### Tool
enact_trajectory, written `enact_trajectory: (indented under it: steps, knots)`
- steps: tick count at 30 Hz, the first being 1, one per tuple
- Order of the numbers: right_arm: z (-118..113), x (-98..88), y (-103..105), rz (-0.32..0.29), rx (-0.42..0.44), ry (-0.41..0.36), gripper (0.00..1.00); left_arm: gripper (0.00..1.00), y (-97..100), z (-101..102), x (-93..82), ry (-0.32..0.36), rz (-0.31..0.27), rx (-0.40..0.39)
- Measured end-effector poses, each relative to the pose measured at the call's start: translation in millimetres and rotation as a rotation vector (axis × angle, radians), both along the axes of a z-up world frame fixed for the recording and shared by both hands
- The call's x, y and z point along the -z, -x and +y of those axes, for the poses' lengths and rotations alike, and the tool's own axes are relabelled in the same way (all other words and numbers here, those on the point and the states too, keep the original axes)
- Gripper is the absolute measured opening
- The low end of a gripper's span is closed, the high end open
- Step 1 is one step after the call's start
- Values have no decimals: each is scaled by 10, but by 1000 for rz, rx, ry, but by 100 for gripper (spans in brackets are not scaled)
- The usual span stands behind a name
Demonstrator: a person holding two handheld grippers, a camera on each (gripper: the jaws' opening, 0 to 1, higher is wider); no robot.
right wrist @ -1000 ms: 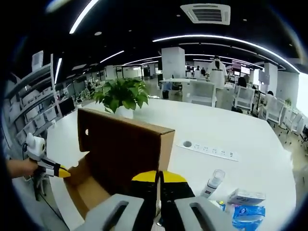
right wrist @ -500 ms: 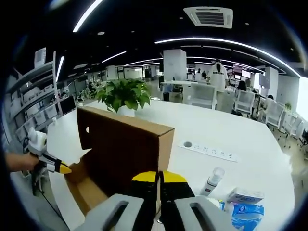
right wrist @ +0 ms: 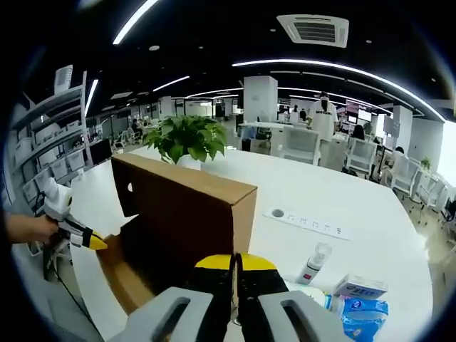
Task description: Operate the shoe box by opening the lid, removing the specified soft item, and placing it in the target area until the item is outside and the box remains undamaged.
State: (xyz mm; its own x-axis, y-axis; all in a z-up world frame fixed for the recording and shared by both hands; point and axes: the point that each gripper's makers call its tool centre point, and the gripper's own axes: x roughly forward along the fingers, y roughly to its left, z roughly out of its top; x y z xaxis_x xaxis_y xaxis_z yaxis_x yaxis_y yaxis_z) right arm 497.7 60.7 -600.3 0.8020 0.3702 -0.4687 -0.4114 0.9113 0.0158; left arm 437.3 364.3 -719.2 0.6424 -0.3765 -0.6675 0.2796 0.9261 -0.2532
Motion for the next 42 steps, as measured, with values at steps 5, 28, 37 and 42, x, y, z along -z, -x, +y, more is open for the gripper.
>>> enact_trajectory:
  steps: [5,28,37,42]
  knots:
    - [3,16,55,-7,7,-7,0,6,3,-2,-1,-3,-1,4]
    - [11,115,266,-20,32,-36,0,7,-22,6,14,-10,0,18]
    - [22,153,331,-19,38,-42,0,7,-22,10,19,-14,0,25]
    - [25,183,371,-12,45,-59,0,7,2,-10,2,-18,-6,31]
